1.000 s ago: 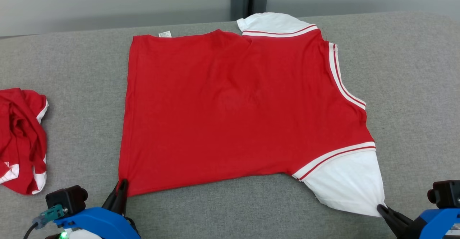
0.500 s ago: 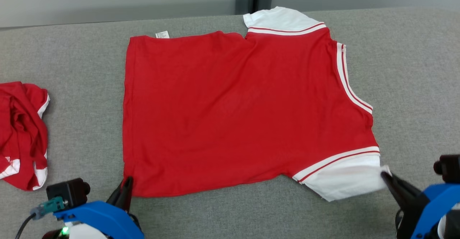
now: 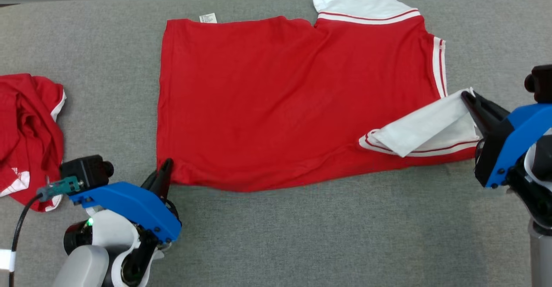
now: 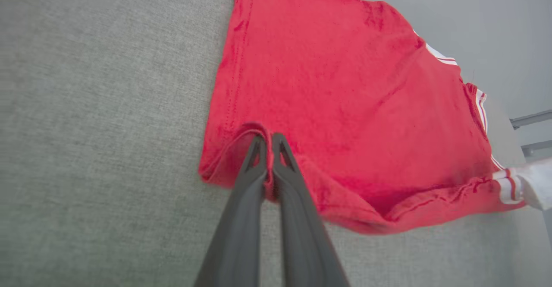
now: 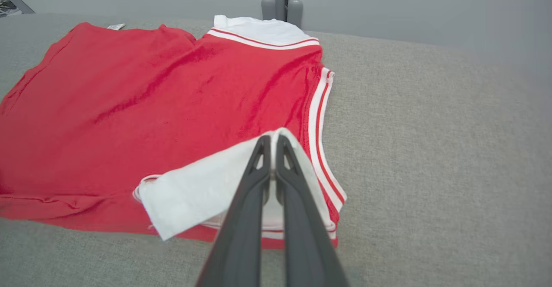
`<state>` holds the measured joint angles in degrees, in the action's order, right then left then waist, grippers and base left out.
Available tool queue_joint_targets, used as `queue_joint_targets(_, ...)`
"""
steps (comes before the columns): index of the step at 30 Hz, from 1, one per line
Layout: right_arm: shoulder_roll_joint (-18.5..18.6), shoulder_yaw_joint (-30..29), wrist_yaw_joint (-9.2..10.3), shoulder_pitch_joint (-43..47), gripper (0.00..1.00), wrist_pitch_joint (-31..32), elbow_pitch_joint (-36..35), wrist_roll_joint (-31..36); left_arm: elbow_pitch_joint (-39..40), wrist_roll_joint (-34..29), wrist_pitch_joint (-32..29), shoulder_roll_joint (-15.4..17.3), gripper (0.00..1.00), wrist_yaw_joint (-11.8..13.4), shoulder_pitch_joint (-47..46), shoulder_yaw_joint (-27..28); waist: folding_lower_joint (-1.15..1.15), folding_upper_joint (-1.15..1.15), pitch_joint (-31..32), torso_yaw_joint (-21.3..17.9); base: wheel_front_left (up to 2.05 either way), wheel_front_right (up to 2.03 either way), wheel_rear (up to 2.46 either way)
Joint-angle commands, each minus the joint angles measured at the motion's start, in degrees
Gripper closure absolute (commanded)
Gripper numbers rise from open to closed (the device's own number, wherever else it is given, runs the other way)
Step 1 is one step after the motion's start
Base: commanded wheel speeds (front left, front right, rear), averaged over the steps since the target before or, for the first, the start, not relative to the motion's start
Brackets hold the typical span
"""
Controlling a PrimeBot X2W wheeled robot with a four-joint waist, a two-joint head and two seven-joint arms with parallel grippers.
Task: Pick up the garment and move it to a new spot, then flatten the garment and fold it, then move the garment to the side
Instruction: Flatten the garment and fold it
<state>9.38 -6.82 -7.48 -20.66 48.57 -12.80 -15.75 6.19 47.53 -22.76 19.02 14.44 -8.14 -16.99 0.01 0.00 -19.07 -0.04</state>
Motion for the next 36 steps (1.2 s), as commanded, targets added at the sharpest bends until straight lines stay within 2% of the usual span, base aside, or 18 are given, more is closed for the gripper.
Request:
queue_joint_targets(1,1.39,0.57,-0.03,-2.61,1.0,-1.17,2.13,-0.38,-1.39,0.07,0.54,-0.48,1.0,0.38,-2.22,0.66,-0.01,0.0,-1.15,1.13,0.0,0.0,0.0)
queue_joint_targets(5,3.74,2.55,-0.03,-6.16,1.0,-3.23,6.67,-1.2,-4.8,0.14,1.15,-1.66,1.0,0.16,-5.45,0.73,-0.01,0.0,-2.33,1.9,0.0,0.0,0.0)
queue_joint_targets(11,6.83,4.76,-0.03,-10.47,1.0,-10.61,13.48,-1.88,-10.47,-0.51,1.84,-2.56,1.0,-0.43,-9.94,0.31,-0.01,0.0,-3.39,2.58,0.0,0.0,0.0)
queue_joint_targets(21,7.66,7.74,-0.03,-14.25,1.0,-18.62,20.16,-1.61,-13.75,0.11,3.01,-3.64,1.0,-1.39,-13.05,0.55,-0.01,0.0,-3.05,2.66,0.0,0.0,0.0)
queue_joint_targets(22,7.42,7.62,-0.03,-14.63,0.18,-19.5,20.73,-1.52,-14.02,0.2,3.38,-3.79,0.51,-1.5,-13.36,0.68,-0.01,0.0,-2.88,2.65,0.0,0.0,0.0)
queue_joint_targets(23,7.23,7.69,-0.03,-14.82,0.0,-20.32,21.39,-1.42,-14.34,0.15,3.87,-3.92,0.0,-1.66,-13.59,0.82,-0.01,0.0,-2.65,2.65,0.0,0.0,0.0)
queue_joint_targets(30,7.13,8.8,-0.03,-14.14,0.0,-27.62,24.2,-1.98,-16.82,-1.15,8.4,-4.34,0.0,-2.55,-12.14,0.87,-0.01,0.0,-0.01,2.54,0.0,0.0,0.0)
queue_joint_targets(36,5.89,5.72,-0.03,-8.12,0.0,-24.91,23.45,-1.3,-17.75,-3.19,10.74,-3.77,0.0,-3.55,-7.89,-1.37,-0.01,0.0,2.7,2.16,0.0,0.0,0.0)
